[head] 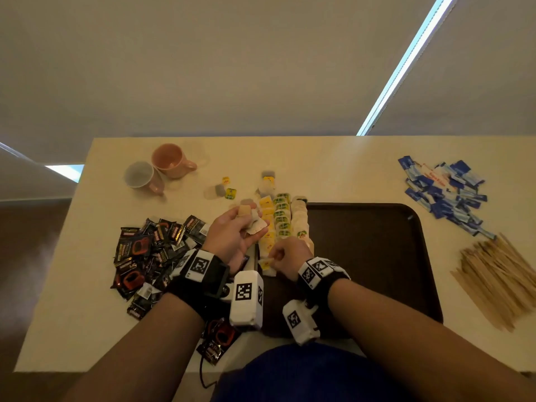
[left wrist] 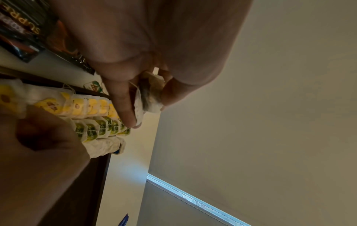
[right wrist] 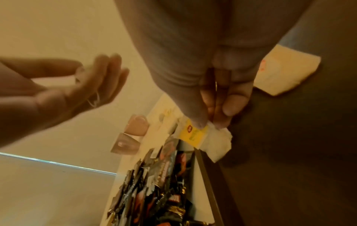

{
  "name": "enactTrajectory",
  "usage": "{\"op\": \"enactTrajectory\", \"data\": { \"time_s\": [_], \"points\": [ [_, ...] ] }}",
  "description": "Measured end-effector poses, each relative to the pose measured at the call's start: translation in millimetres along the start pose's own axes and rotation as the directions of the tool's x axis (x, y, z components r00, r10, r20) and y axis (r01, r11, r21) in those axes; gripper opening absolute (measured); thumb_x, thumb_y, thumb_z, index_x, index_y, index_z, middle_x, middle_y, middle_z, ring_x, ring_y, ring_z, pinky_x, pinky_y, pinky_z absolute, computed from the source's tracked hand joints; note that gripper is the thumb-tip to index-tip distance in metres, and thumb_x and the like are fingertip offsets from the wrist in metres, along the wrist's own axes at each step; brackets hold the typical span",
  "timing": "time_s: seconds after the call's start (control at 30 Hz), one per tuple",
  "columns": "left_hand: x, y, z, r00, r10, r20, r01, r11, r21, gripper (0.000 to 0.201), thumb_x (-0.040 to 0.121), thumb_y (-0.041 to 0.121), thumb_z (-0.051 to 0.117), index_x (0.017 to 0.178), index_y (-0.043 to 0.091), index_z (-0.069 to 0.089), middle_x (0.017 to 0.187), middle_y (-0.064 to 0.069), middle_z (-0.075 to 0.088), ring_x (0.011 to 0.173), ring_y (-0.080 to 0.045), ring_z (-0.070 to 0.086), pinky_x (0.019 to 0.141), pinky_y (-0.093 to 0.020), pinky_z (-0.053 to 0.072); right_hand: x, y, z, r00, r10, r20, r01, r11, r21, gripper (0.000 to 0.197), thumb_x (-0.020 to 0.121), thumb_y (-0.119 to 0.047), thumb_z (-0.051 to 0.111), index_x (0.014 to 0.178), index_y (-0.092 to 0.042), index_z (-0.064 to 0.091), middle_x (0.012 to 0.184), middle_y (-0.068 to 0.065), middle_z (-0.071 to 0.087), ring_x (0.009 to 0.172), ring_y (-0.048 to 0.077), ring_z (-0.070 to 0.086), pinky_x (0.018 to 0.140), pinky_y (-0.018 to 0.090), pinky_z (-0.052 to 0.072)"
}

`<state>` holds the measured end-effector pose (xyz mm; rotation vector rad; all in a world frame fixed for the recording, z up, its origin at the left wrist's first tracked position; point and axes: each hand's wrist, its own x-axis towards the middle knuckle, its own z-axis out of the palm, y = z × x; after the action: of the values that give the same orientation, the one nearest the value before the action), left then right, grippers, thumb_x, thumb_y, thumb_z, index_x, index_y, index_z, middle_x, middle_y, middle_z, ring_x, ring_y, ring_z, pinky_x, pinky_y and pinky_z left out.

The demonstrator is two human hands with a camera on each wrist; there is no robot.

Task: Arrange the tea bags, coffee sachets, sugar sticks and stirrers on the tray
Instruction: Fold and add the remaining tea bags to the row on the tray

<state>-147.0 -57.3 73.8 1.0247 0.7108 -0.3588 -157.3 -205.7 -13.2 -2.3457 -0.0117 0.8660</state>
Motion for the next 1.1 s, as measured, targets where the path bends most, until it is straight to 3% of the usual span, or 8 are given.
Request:
{"op": "enactTrajectory", "data": {
  "time_s": [0.17,0.37,0.5,0.63,0.73,0.87,0.93,1.1],
  "points": [
    [1,-3,-1,0.999,-0.009,0.038,0.008,1.000,0.010,0.022,0.102,-0.003,0.043,0.115,0.001,0.060,0.114,-0.022,0.061,0.094,-0.029,0.069,0.079,-0.034,0.060,13,-1,21,0.992,0.085,-0.097,-0.085,0.996,-0.001,0.012,0.087,-0.013,0.066,0.092,-0.018,0.076,0.098,-0.001,0.070,0.092,0.017,0.064,0.075,0.021,0.048],
    [0,-7,-4,0.998,-0.022,0.066,0.021,1.000,0.018,0.027,0.098,-0.005,0.049,0.123,0.001,0.057,0.121,-0.023,0.060,0.121,-0.041,0.059,0.090,-0.040,0.056,10,-1,19,0.987,0.109,-0.118,-0.100,0.992,0.080,0.015,0.081,-0.016,0.068,0.078,-0.028,0.060,0.090,0.002,0.069,0.081,0.022,0.068,0.077,0.038,0.059],
    [-1,-11,-3,0.992,0.041,0.115,-0.048,0.997,0.052,0.040,0.089,-0.014,0.058,0.123,0.007,0.059,0.119,-0.025,0.061,0.114,-0.037,0.064,0.089,-0.038,0.058,-5,-2,-12,0.988,0.032,-0.150,-0.013,0.992,0.125,0.007,0.088,-0.025,0.068,0.087,-0.019,0.072,0.085,-0.001,0.071,0.083,0.014,0.067,0.081,0.030,0.056],
    [-5,-10,4,0.987,0.058,0.152,-0.068,0.996,0.063,0.042,0.092,-0.018,0.048,0.123,0.009,0.059,0.123,-0.025,0.064,0.111,-0.032,0.067,0.086,-0.036,0.060,-26,-16,-60,0.945,-0.097,-0.311,0.166,0.965,0.203,0.013,0.090,-0.031,0.068,0.087,-0.020,0.075,0.073,-0.007,0.069,0.067,0.003,0.063,0.066,0.018,0.051],
    [-9,-7,11,0.986,0.025,0.164,-0.023,1.000,-0.016,0.036,0.098,-0.010,0.044,0.129,0.003,0.055,0.110,-0.019,0.070,0.099,-0.026,0.071,0.077,-0.034,0.062,-37,-27,-83,0.909,-0.187,-0.372,0.286,0.930,0.230,0.013,0.089,-0.031,0.069,0.084,-0.021,0.074,0.071,-0.010,0.068,0.063,-0.001,0.059,0.059,0.010,0.043],
    [-14,-6,19,0.988,0.013,0.152,-0.006,0.999,-0.045,0.032,0.101,0.003,0.045,0.131,0.002,0.057,0.119,-0.021,0.069,0.106,-0.031,0.070,0.090,-0.041,0.059,-44,-31,-89,0.868,-0.282,-0.408,0.355,0.928,0.114,0.018,0.087,-0.037,0.071,0.098,-0.023,0.071,0.088,-0.008,0.068,0.070,0.004,0.059,0.063,0.010,0.043],
    [-18,-6,22,0.987,0.014,0.158,-0.007,0.999,-0.042,0.034,0.102,0.006,0.044,0.133,0.002,0.056,0.125,-0.024,0.066,0.111,-0.033,0.068,0.096,-0.046,0.055,-45,-31,-89,0.872,-0.290,-0.393,0.350,0.933,0.089,0.024,0.085,-0.038,0.073,0.104,-0.023,0.071,0.095,-0.006,0.064,0.074,0.004,0.056,0.068,0.017,0.045],
    [-26,-6,26,0.981,0.001,0.194,0.009,0.999,-0.050,0.034,0.104,0.012,0.041,0.133,0.005,0.056,0.123,-0.023,0.067,0.095,-0.030,0.072,0.090,-0.048,0.056,-45,-34,-93,0.895,-0.279,-0.349,0.331,0.938,0.098,0.017,0.080,-0.027,0.079,0.095,-0.021,0.072,0.096,-0.005,0.062,0.073,0.003,0.051,0.068,0.019,0.041]
  ]
}}
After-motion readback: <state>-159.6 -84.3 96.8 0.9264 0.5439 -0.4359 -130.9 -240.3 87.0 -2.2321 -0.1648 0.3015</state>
